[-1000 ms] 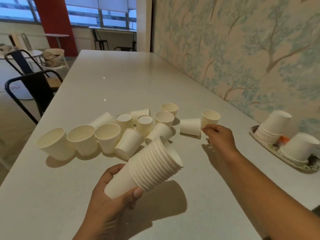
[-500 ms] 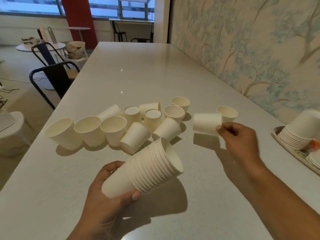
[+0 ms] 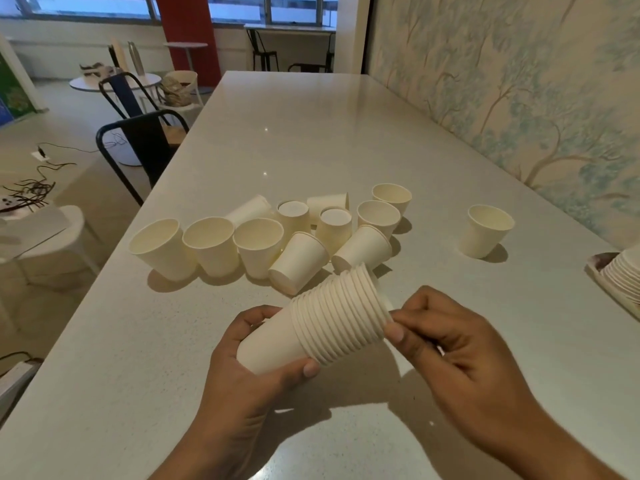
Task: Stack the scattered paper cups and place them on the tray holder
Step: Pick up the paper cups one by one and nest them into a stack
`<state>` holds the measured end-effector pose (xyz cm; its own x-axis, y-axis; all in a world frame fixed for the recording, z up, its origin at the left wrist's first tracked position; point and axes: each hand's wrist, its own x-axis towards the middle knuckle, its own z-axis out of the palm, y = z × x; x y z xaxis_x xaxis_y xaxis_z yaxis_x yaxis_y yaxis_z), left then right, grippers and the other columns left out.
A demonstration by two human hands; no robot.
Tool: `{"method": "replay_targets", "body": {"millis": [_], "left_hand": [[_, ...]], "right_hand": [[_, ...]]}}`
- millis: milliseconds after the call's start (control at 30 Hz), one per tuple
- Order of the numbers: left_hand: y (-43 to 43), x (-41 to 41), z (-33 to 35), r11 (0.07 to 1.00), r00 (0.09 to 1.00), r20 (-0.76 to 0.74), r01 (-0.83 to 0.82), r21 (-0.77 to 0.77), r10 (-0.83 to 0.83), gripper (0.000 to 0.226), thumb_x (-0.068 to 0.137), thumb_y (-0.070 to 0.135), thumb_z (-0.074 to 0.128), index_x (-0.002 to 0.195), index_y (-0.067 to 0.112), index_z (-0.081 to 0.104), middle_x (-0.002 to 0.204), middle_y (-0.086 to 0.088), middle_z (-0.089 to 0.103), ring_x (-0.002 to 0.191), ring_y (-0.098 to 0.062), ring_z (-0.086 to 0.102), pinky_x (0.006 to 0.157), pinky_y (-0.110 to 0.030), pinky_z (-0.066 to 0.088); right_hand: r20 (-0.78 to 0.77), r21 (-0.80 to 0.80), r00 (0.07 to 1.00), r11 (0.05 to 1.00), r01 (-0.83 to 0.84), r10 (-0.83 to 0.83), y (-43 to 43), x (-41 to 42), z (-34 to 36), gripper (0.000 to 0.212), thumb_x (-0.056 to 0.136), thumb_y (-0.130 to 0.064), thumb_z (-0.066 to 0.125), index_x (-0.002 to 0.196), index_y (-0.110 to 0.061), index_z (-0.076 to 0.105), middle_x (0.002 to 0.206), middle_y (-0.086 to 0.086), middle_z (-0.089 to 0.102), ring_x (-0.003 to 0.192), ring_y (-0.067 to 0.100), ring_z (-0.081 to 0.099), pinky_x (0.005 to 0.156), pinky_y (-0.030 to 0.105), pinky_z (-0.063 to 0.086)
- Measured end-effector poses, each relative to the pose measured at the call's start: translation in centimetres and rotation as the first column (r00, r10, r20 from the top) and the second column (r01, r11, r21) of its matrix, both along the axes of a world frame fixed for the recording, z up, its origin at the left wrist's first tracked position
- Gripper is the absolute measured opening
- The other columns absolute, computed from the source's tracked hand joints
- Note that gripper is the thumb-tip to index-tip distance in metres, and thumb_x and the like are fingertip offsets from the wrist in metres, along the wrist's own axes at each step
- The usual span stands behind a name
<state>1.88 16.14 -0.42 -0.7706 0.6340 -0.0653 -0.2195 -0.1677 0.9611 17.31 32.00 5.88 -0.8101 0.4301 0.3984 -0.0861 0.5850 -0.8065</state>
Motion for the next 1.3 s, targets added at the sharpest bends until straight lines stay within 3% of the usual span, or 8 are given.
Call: {"method": "replay_targets", "body": {"millis": [267, 400, 567, 767, 933, 1000, 1167, 1300], "left_hand": [[0.5, -0.6, -0.5, 0.998, 0.995, -0.099, 0.006, -0.066, -0.012, 0.072, 0.018, 0.027, 0.093, 0.085, 0.042, 0.072, 0.085, 0.015, 0.072, 0.07, -0.008, 0.071, 0.049, -0.022, 0.058], [0.6, -1.1, -0.9, 0.994, 0.987, -0.158, -0.024, -0.103, 0.007, 0.071, 0.016, 0.032, 0.091, 0.083, 0.044, 0.071, 0.09, 0.01, 0.074, 0.075, -0.018, 0.07, 0.052, -0.026, 0.059], [0.8, -1.4, -1.0, 0.992, 0.989, -0.148, -0.039, -0.118, 0.021, 0.071, 0.011, 0.029, 0.088, 0.078, 0.047, 0.072, 0.085, 0.011, 0.074, 0.081, -0.026, 0.067, 0.049, -0.023, 0.056], [0.6, -1.2, -1.0, 0.998, 0.994, -0.106, -0.023, -0.062, 0.017, 0.072, 0.012, 0.025, 0.092, 0.081, 0.04, 0.073, 0.091, -0.004, 0.073, 0.082, -0.031, 0.067, 0.051, -0.026, 0.058], [0.4, -1.2, -0.8, 0.999, 0.997, -0.071, -0.01, -0.049, 0.006, 0.086, 0.003, 0.046, 0.099, 0.085, 0.039, 0.073, 0.089, 0.003, 0.074, 0.084, -0.03, 0.068, 0.056, -0.031, 0.061], [0.3, -1.1, -0.7, 0.998, 0.997, -0.071, -0.01, -0.054, 0.006, 0.086, 0.006, 0.045, 0.099, 0.088, 0.039, 0.073, 0.092, 0.002, 0.074, 0.083, -0.029, 0.069, 0.057, -0.031, 0.06], [0.2, -0.7, -0.5, 0.999, 0.999, -0.045, 0.007, -0.041, -0.008, 0.073, 0.02, 0.023, 0.095, 0.088, 0.037, 0.073, 0.085, 0.008, 0.074, 0.068, -0.011, 0.073, 0.051, -0.026, 0.058], [0.3, -0.4, -0.2, 0.999, 0.999, -0.037, 0.015, -0.033, -0.016, 0.069, 0.021, 0.024, 0.093, 0.086, 0.038, 0.073, 0.081, 0.012, 0.073, 0.065, -0.006, 0.072, 0.048, -0.025, 0.058]], "right_hand": [[0.042, -0.022, 0.999, 0.999, -0.031, 0.032, 2.6, 0.5, 0.8, 0.035, 0.094, -0.057, 0.047, 0.088, -0.038, 0.076, 0.08, -0.007, 0.055, 0.072, 0.009, 0.058, 0.065, 0.017, 0.047], [-0.03, 0.175, 0.895, 0.879, 0.443, -0.445, 10.6, -0.3, 0.6, 0.032, 0.09, -0.048, 0.061, 0.119, -0.036, 0.067, 0.102, -0.005, 0.061, 0.08, 0.018, 0.06, 0.07, 0.012, 0.045], [0.199, 0.034, 0.65, 0.668, 0.743, -0.733, 20.1, -1.4, -1.9, 0.084, 0.077, -0.045, 0.079, 0.147, -0.025, 0.038, 0.148, 0.013, 0.036, 0.12, 0.031, 0.053, 0.101, 0.049, 0.047], [0.232, 0.113, 0.647, 0.681, 0.724, -0.726, 21.7, -1.6, -3.9, 0.025, 0.079, -0.046, 0.076, 0.094, -0.026, 0.07, 0.108, 0.009, 0.071, 0.096, 0.027, 0.066, 0.076, 0.033, 0.05], [0.053, -0.074, 0.805, 0.801, 0.593, -0.591, 15.5, -0.4, -0.3, 0.042, 0.076, -0.065, 0.068, 0.078, -0.024, 0.071, 0.069, 0.003, 0.067, 0.066, 0.016, 0.058, 0.06, 0.039, 0.049], [-0.03, -0.166, 0.882, 0.872, 0.46, -0.471, 11.2, 0.4, 1.0, 0.048, 0.077, -0.069, 0.066, 0.084, -0.022, 0.072, 0.084, 0.013, 0.069, 0.077, 0.024, 0.062, 0.074, 0.048, 0.055], [-0.03, -0.206, 0.976, 0.956, 0.207, -0.218, 2.7, 0.8, 1.4, 0.04, 0.08, -0.059, 0.064, 0.083, -0.02, 0.071, 0.105, -0.006, 0.075, 0.08, 0.019, 0.068, 0.079, 0.029, 0.057], [0.042, -0.129, 0.983, 0.975, 0.182, -0.178, 0.1, 0.5, -0.5, 0.034, 0.09, -0.057, 0.052, 0.117, -0.038, 0.062, 0.139, -0.021, 0.055, 0.114, 0.002, 0.06, 0.09, 0.027, 0.054]]}}
